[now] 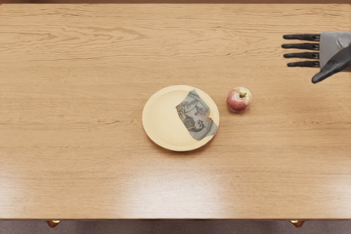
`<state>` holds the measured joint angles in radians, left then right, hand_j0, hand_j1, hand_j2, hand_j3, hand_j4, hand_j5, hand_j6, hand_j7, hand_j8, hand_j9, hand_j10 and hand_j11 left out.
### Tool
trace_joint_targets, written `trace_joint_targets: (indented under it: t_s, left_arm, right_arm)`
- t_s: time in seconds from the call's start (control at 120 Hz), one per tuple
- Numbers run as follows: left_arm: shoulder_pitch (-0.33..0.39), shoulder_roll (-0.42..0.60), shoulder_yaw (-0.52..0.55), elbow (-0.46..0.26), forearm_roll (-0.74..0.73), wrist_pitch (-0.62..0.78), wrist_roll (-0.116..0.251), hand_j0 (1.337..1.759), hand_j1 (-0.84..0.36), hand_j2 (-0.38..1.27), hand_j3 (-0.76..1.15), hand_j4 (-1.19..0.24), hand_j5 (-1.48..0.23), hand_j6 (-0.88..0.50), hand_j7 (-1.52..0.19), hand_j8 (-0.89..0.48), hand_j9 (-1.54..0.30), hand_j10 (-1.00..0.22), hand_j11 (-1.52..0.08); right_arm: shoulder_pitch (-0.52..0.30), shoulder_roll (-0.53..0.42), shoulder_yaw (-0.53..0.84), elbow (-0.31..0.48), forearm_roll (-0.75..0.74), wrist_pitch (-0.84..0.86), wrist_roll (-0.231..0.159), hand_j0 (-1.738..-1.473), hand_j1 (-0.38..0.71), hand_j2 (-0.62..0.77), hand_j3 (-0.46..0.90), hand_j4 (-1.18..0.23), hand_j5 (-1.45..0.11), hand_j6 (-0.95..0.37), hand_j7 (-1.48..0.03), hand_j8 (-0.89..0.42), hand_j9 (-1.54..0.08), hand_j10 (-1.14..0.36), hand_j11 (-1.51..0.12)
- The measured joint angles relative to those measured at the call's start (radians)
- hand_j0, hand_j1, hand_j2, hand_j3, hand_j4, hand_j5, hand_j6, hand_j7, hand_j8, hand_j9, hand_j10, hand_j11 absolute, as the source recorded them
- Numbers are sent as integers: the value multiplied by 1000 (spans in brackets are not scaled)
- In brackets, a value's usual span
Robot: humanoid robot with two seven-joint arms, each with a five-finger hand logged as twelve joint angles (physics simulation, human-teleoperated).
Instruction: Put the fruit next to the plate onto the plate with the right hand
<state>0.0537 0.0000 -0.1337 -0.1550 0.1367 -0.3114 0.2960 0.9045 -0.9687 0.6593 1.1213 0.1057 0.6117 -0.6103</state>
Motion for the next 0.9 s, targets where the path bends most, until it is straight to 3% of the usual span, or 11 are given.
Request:
trace_joint_targets:
  t_s: [0.183,0.308,0.408,0.575,0.65,0.75,0.9]
  left_arm:
    - [0,0,0,0,0,0,0,1658,335,2,0,-12,-15,-12,-15,-11,-15,-11,-15]
    - [0,0,0,0,0,0,0,1658,336,2,0,-11,-15,-11,-15,-11,-15,-11,-15]
    - [0,0,0,0,0,0,0,1658,336,2,0,-11,-14,-11,-14,-11,-14,-11,-14]
    - [0,0,0,0,0,0,0,1658,336,2,0,-11,-14,-11,-14,-11,-14,-11,-14]
    - [0,0,0,0,0,0,0,1658,336,2,0,-11,-14,-11,-14,-11,-14,-11,-14]
    - [0,0,0,0,0,0,0,1658,336,2,0,-11,-14,-11,-14,-11,-14,-11,-14]
    - [0,0,0,0,0,0,0,1658,336,2,0,-11,-14,-11,-14,-11,-14,-11,-14]
  right_arm:
    - [19,4,-16,0,-11,0,0,-1658,-349,0,0,0,0,2,0,1,0,1,0]
    - [122,1,-61,38,-126,0,-1,-1658,-349,0,0,0,0,2,0,1,0,1,0]
    - [226,14,-120,141,-229,0,-1,-1658,-349,0,0,0,0,1,0,0,0,0,0]
    - [346,50,-148,212,-288,0,-1,-1658,-349,0,0,-1,0,-1,0,-1,0,-1,0]
    - [369,76,-154,231,-317,0,-1,-1658,-349,0,0,-1,0,-2,0,-1,0,-1,0]
    - [378,141,-165,261,-470,0,-1,-1658,-348,0,0,-2,-1,-3,-1,-2,-1,-2,-1]
    - [382,186,-267,283,-628,-71,-1,-1658,-345,-1,0,-6,-5,-6,-5,-6,-5,-5,-5]
